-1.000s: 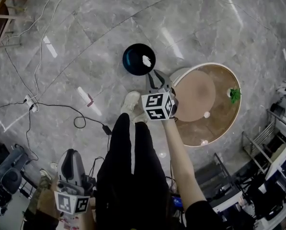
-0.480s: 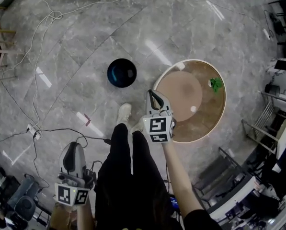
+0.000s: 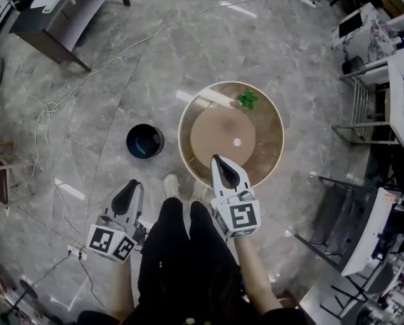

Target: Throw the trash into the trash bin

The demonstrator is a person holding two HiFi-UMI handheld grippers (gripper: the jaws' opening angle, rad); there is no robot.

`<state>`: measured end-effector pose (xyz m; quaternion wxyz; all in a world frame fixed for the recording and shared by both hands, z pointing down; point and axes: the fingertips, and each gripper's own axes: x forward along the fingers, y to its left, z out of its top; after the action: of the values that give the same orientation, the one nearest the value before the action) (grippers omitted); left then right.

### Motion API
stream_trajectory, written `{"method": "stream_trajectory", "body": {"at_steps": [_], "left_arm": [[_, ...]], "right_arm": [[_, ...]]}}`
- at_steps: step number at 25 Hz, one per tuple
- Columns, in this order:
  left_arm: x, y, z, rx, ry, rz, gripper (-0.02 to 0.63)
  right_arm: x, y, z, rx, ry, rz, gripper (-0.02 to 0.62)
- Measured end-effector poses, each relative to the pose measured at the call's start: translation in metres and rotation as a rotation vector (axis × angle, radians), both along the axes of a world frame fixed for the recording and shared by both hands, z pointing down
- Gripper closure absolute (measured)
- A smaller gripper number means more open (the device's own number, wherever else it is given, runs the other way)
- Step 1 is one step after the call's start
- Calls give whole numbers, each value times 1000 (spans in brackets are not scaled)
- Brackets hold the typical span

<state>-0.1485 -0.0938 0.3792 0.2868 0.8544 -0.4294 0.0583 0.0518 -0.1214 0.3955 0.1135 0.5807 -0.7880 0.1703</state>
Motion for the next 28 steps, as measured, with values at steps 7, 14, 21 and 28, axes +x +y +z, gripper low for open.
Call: {"method": "stream_trajectory", "body": {"at_steps": [7,14,21,28], "left_arm": [[90,-21,-62,186,24,278,588],[165,-13,-124,408,39,456,598],[190,-1,-168,525,29,474,598],[188,-2,-185,568,44,451,598]], "right_arm": [[70,59,-96,190,-192,290,592],[114,104,-148,298,-72,421,592],[154,138,-186,394,-24,560,592],[169,151,-193,413,-26,604,592]]}}
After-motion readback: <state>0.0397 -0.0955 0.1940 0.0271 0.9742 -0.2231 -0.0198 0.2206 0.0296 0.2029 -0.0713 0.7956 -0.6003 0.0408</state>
